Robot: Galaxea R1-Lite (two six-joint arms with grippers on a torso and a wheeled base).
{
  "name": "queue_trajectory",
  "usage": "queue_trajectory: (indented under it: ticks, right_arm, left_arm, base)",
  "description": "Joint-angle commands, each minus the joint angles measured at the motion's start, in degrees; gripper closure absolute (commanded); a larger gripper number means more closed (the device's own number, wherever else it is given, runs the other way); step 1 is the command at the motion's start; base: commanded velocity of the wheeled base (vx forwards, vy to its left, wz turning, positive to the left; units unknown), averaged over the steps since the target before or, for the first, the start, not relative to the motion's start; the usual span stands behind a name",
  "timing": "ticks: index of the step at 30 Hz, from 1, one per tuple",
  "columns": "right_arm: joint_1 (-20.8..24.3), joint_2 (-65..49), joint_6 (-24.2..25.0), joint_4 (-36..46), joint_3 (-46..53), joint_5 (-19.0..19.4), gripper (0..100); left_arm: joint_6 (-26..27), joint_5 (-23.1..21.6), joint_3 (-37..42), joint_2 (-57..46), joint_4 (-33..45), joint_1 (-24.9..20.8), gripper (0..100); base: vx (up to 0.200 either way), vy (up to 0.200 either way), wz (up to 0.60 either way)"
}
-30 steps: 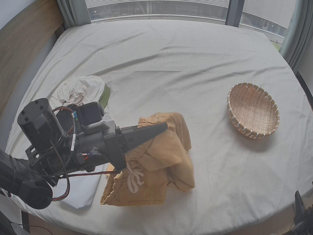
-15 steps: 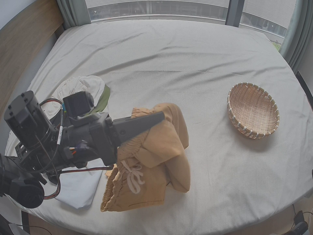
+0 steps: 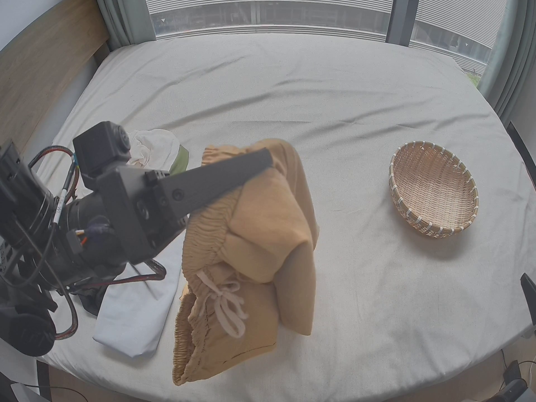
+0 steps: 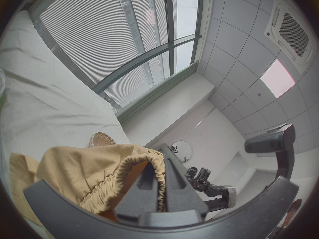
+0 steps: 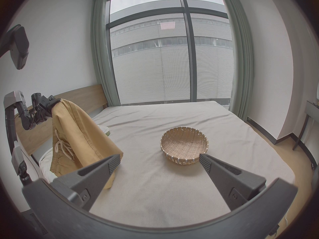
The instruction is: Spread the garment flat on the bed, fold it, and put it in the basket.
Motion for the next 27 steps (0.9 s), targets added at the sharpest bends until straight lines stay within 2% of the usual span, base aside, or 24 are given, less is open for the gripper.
queue_trajectory:
  ticks: [1,3,6,7,8,10,11,12,14,15,22,27]
  right_arm:
    - [0.94,3.38,0.54,-0.12,-1.41,0.08,0]
    - [1.91,5.23,1.07,-0.12,-2.99,0.34,0]
    - [7.62,12.61,3.71,-0.03,-8.44,0.43,0]
    - [7.62,12.61,3.71,-0.03,-8.44,0.43,0]
    - [11.76,17.97,8.54,-0.12,-11.43,0.43,0]
    - [14.92,22.37,13.73,-0.12,-13.71,0.52,0]
    - [15.18,22.72,14.08,-0.12,-13.80,0.52,0]
    - [18.61,27.02,18.38,-0.29,-15.29,0.69,0]
    - [20.10,29.22,20.41,-0.56,-16.00,0.69,0]
    - [22.39,35.29,24.10,-3.99,-16.17,0.78,0]
    - [24.85,49.26,28.84,-18.75,-14.33,0.43,0]
    - [26.17,55.59,35.70,-22.18,-14.68,0.52,0]
  left_arm:
    - [2.50,0.03,0.75,1.23,0.82,2.01,100]
    - [3.73,0.03,0.66,1.31,1.34,2.36,100]
    - [4.61,0.03,0.22,1.31,2.13,2.71,100]
    - [4.61,0.03,0.22,1.31,2.13,2.71,100]
    - [5.32,0.03,0.13,1.31,2.49,3.51,100]
    - [5.93,-0.06,0.13,1.31,2.84,4.21,100]
    - [6.02,-0.06,0.22,1.31,2.84,4.30,100]
    - [6.55,-0.23,0.31,1.31,3.37,4.91,100]
    - [6.81,-0.49,0.40,1.40,3.72,5.26,100]
    - [7.95,-0.85,0.49,1.84,4.24,5.97,100]
    - [12.00,-0.93,0.31,4.21,4.77,6.76,100]
    - [12.61,-0.93,-0.48,4.39,6.00,7.55,100]
  base:
    - [0.000,0.000,0.00]
    - [0.000,0.000,0.00]
    - [0.000,0.000,0.00]
    - [0.000,0.000,0.00]
    - [0.000,0.000,0.00]
    - [0.000,0.000,0.00]
    - [0.000,0.000,0.00]
    - [0.000,0.000,0.00]
    - [0.000,0.000,0.00]
    - [0.000,0.000,0.00]
    - [0.000,0.000,0.00]
    - [0.000,0.000,0.00]
